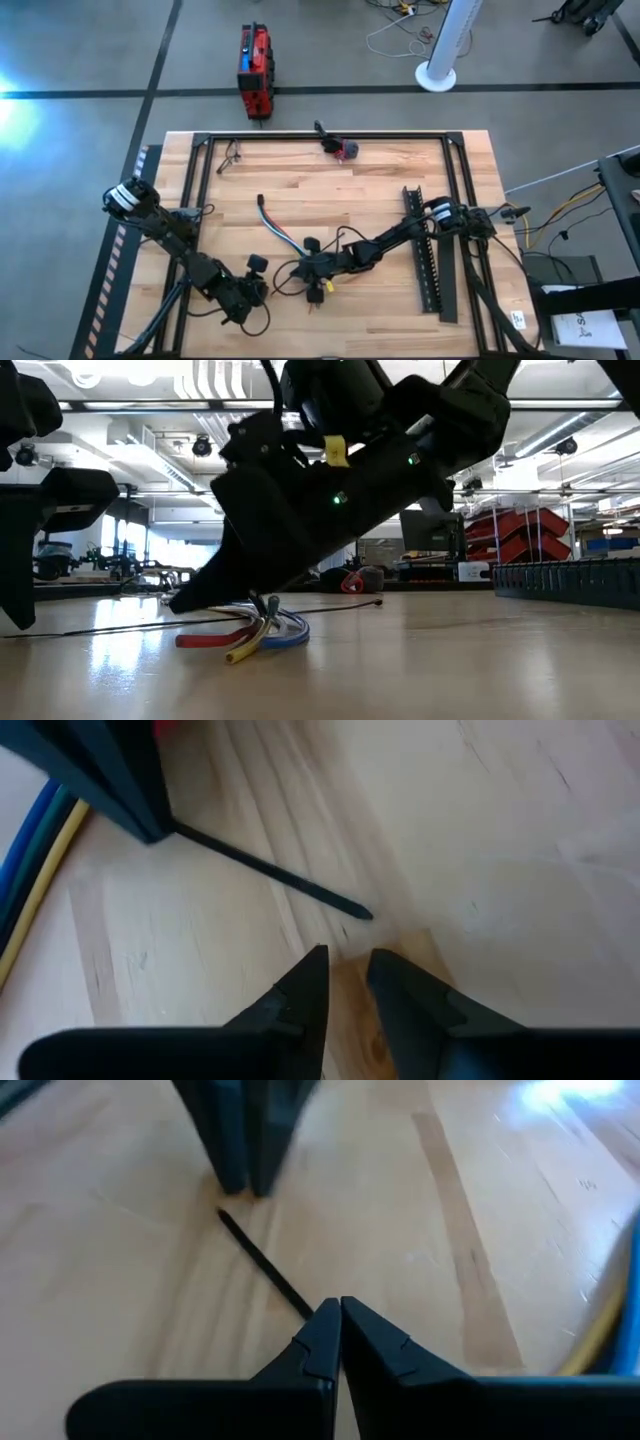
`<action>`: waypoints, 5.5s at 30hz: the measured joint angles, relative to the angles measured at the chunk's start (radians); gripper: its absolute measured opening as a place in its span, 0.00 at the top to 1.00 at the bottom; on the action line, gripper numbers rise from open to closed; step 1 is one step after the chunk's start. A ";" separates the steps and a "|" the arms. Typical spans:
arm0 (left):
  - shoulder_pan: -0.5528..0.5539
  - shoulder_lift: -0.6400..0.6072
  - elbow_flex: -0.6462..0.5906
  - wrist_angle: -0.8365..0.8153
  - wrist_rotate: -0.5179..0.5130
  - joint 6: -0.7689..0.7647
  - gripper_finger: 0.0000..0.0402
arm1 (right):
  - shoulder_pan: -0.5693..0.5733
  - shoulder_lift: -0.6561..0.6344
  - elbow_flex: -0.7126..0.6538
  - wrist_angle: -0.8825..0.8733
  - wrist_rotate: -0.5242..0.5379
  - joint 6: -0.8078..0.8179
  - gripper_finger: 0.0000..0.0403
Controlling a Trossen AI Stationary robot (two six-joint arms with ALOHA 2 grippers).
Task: Ziptie cables
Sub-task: Close the cables together using a zip tie
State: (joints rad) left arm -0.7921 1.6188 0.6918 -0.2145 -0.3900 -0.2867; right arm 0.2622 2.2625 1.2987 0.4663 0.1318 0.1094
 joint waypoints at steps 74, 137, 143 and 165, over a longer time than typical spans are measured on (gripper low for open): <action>0.031 0.142 0.001 0.214 -0.146 0.417 0.81 | 0.003 -0.006 0.001 -0.114 0.023 0.011 1.00; 0.007 0.111 0.066 0.066 -0.113 0.639 0.77 | 0.003 -0.085 0.000 -0.308 0.107 -0.015 1.00; 0.007 0.111 0.067 0.065 -0.122 0.632 0.74 | 0.006 -0.132 -0.004 -0.355 0.104 -0.032 1.00; 0.011 -0.063 0.063 0.052 -0.197 0.330 0.72 | -0.114 -0.523 -0.411 -0.496 0.234 0.390 1.00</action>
State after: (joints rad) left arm -0.7808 1.5558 0.7547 -0.1626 -0.5874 0.0437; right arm 0.1487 1.7394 0.8878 -0.0302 0.3658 0.4998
